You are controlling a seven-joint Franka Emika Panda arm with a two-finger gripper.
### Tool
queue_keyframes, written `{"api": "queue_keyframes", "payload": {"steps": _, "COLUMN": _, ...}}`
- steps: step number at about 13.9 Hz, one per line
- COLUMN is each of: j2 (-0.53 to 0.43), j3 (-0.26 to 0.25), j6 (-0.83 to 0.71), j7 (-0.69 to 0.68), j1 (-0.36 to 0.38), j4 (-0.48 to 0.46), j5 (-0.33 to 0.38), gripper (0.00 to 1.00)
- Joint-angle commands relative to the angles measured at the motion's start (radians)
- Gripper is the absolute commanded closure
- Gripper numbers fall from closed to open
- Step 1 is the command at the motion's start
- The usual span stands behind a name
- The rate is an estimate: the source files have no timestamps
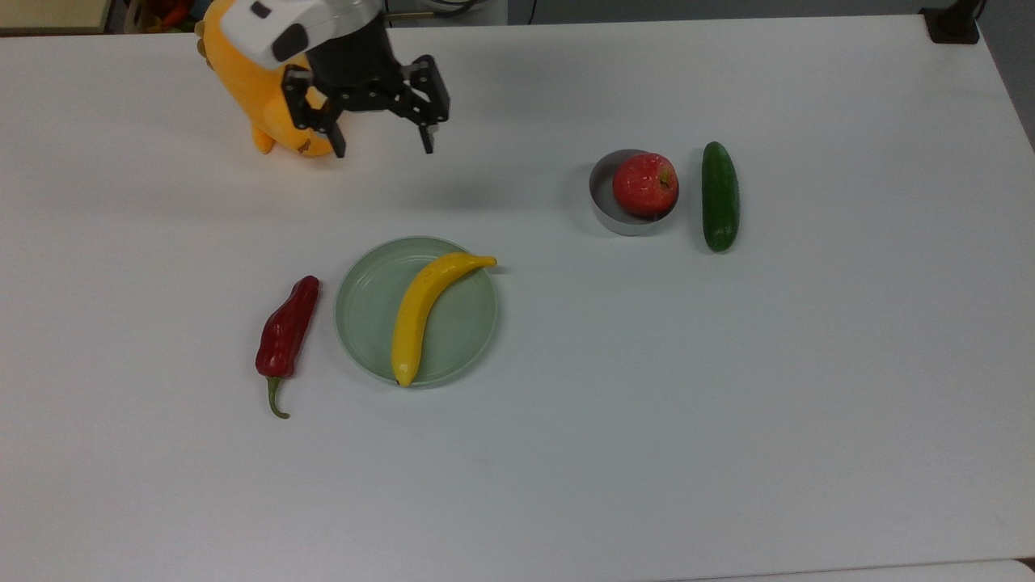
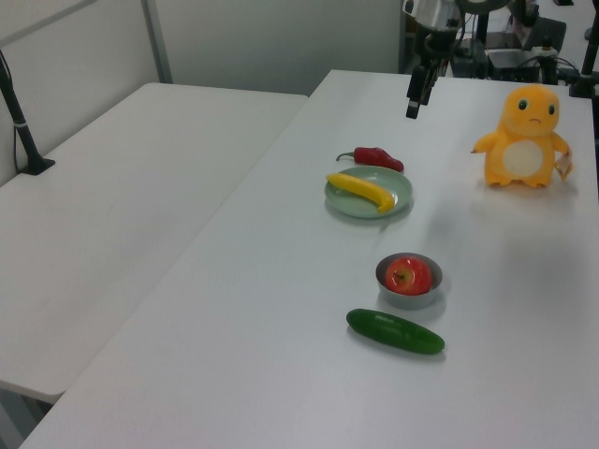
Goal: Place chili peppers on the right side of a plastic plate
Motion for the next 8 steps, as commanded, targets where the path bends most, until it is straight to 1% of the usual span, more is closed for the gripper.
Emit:
{"api": "queue_keyframes", "payload": {"steps": 1, "j2": -0.095, "j3": -0.006, "j6": -0.045, "j7": 0.113, "j1": 0.058, "j4": -0.040, "j5": -0.033, "gripper": 0.00}}
{"api": "queue_keyframes", "payload": {"steps": 2, "j2": -0.126, "j3": -0.007, "j6": -0.090, "j7": 0.117, "j1": 0.070, "j4": -0.036, "j5": -0.062, "gripper": 0.00}}
{"api": "queue_keyframes", "payload": {"steps": 3, "j2": -0.155, "j3": -0.009, "j6": -0.125, "j7": 0.118, "j1": 0.082, "j4": -0.035, "j5": -0.076, "gripper": 0.00}}
{"api": "queue_keyframes", "payload": {"steps": 6, "j2": -0.206, "j3": -0.029, "j6": -0.164, "j7": 0.117, "j1": 0.091, "j4": -0.032, "j5": -0.078, "gripper": 0.00}}
{"api": "queue_keyframes", "payload": {"steps": 8, "j2": -0.209, "j3": -0.050, "j6": -0.168, "j7": 0.100, "j1": 0.093, "j4": -0.030, "j5": -0.079, "gripper": 0.00}}
